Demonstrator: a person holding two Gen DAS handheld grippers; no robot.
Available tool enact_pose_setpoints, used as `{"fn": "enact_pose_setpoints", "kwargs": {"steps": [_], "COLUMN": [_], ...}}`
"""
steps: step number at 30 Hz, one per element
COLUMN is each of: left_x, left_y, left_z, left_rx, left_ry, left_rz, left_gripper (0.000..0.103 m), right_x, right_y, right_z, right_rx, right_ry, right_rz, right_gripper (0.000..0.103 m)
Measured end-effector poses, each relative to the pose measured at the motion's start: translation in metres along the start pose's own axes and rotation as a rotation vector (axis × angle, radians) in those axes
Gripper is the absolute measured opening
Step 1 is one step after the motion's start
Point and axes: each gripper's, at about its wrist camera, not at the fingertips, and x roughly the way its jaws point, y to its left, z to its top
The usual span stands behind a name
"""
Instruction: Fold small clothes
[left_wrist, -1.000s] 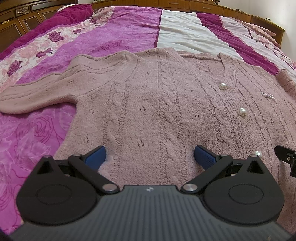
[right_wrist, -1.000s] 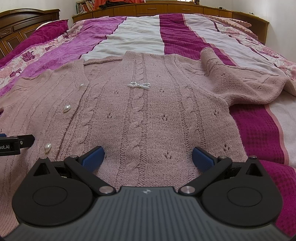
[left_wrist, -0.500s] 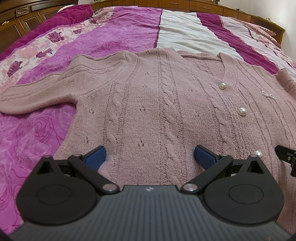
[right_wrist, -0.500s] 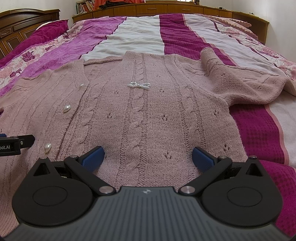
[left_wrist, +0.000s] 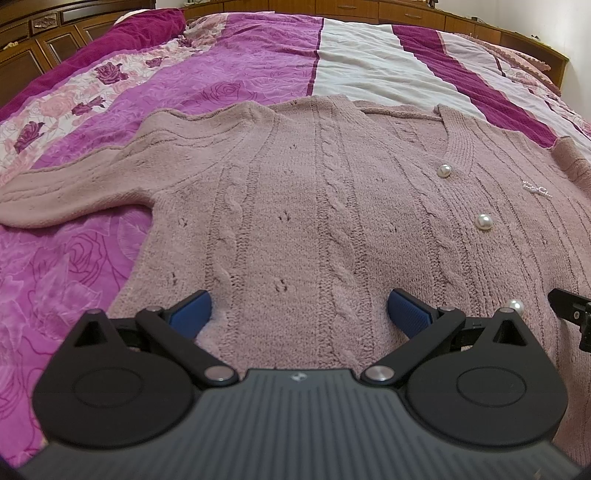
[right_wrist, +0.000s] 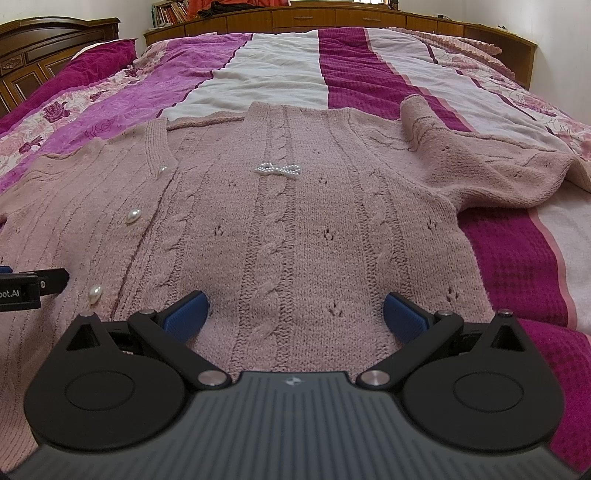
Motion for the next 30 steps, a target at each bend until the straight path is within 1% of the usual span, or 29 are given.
{"fn": "enact_pose_setpoints", "kwargs": {"steps": [11, 30], "left_x": [-0.0020, 0.0031], "left_y": [-0.0005, -0.0017], "left_z": [0.0018, 0.0053], "left_rx": [0.002, 0.003], "left_ry": [0.001, 0.028], "left_rz": [-0.001, -0.005], "left_gripper": [0.103, 0.103], "right_x": [0.0001, 0.0024], "right_y": [0.0014, -0.0007], "right_z": [0.0003, 0.0019], "right_rx": [-0.001, -0.002], "right_ry": [-0.001, 0.005], "right_rz": [-0.005, -0.004], "right_gripper": [0.103, 0.103]}}
